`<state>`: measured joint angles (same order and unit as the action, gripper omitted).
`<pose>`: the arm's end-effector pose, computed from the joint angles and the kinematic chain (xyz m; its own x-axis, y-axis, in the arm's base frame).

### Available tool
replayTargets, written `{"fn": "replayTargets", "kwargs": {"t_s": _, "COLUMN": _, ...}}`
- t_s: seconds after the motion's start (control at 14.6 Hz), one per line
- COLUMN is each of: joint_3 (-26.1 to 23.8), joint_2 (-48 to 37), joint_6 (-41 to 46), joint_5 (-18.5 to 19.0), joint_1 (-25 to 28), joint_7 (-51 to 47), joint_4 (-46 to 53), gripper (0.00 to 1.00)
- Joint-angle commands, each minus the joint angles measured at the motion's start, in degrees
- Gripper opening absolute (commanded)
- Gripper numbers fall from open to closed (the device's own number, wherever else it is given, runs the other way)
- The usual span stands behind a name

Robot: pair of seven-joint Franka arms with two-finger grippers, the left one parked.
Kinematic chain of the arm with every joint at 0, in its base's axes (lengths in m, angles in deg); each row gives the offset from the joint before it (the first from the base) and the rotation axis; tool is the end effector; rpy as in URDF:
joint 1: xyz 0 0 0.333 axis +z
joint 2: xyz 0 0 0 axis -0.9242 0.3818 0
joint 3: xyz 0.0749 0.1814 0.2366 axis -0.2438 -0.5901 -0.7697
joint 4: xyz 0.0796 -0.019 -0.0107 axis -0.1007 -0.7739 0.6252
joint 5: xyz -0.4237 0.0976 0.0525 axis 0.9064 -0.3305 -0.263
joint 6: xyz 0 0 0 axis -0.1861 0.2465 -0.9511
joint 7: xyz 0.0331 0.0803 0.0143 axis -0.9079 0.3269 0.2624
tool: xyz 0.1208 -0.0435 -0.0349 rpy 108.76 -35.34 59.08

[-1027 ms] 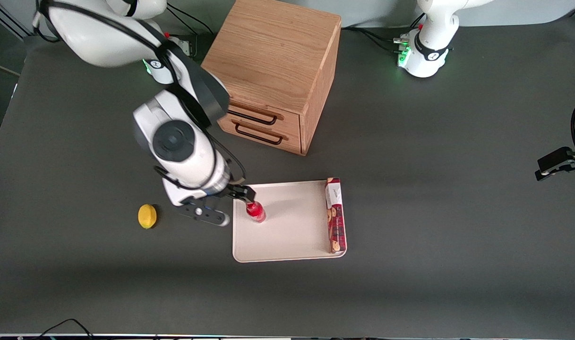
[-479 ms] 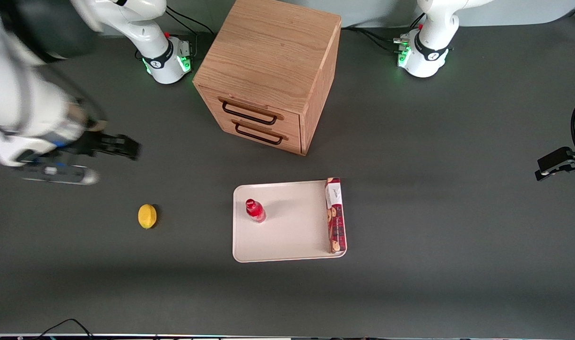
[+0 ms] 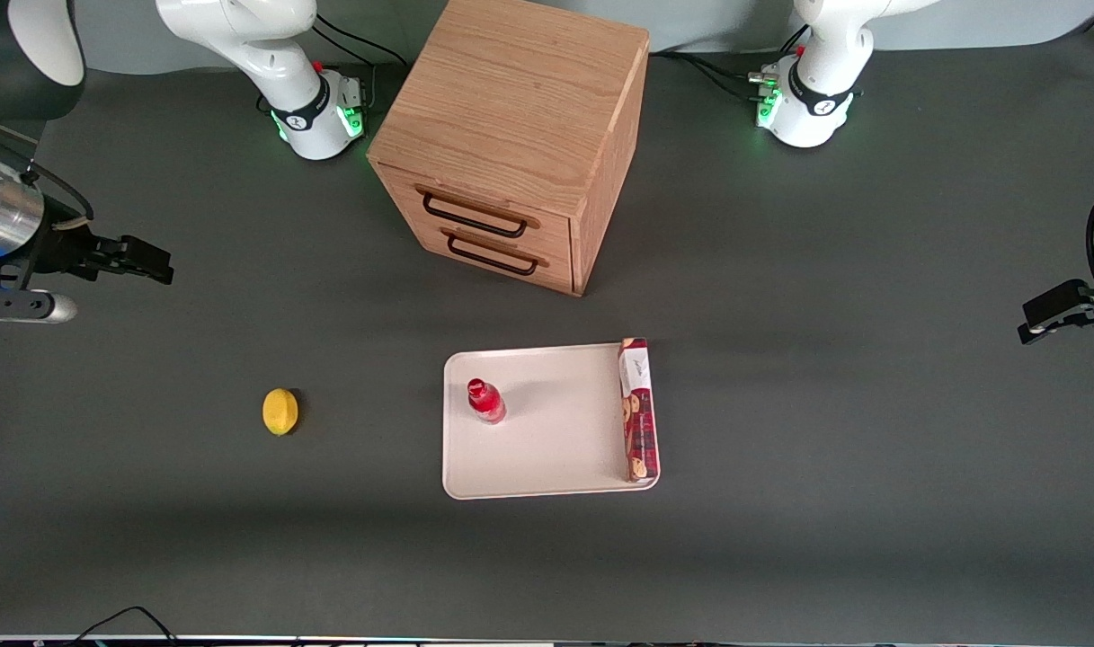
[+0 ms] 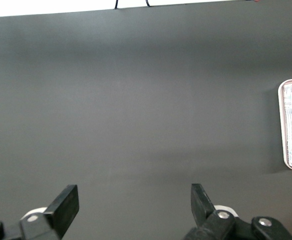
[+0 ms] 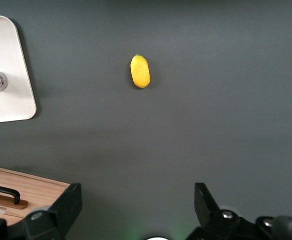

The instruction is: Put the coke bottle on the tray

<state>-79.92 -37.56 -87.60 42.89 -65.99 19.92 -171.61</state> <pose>0.6015 0.0261 0.5487 0.9925 -0.0721 -0.0985 -0.0661 -0.9958 0.0631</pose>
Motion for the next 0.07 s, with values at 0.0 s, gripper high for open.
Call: {"fn": "replayTargets", "kwargs": {"t_s": 0.0, "joint_3": 0.90, "joint_2": -1.33, "joint_6": -1.03, "joint_5": -0.93, "joint_1": 0.89, "joint_7": 0.77, "joint_4": 0.19, "gripper": 1.00}}
